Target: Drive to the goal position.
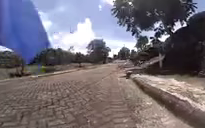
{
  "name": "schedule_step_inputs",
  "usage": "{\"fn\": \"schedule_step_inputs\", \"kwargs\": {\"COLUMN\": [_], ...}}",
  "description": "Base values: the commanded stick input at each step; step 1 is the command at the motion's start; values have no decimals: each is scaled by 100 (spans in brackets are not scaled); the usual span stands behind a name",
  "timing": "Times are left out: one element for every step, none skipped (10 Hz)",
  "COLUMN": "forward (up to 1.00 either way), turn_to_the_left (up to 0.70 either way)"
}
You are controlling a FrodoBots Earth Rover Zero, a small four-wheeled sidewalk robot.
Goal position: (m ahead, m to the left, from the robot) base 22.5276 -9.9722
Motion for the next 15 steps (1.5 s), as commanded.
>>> {"fn": "schedule_step_inputs", "kwargs": {"forward": [100,100,100,100,100,100,100,100,100,100,100,100,100,100,91], "turn_to_the_left": [0,0,0,0,0,0,0,0,0,0,0,0,0,0,0]}}
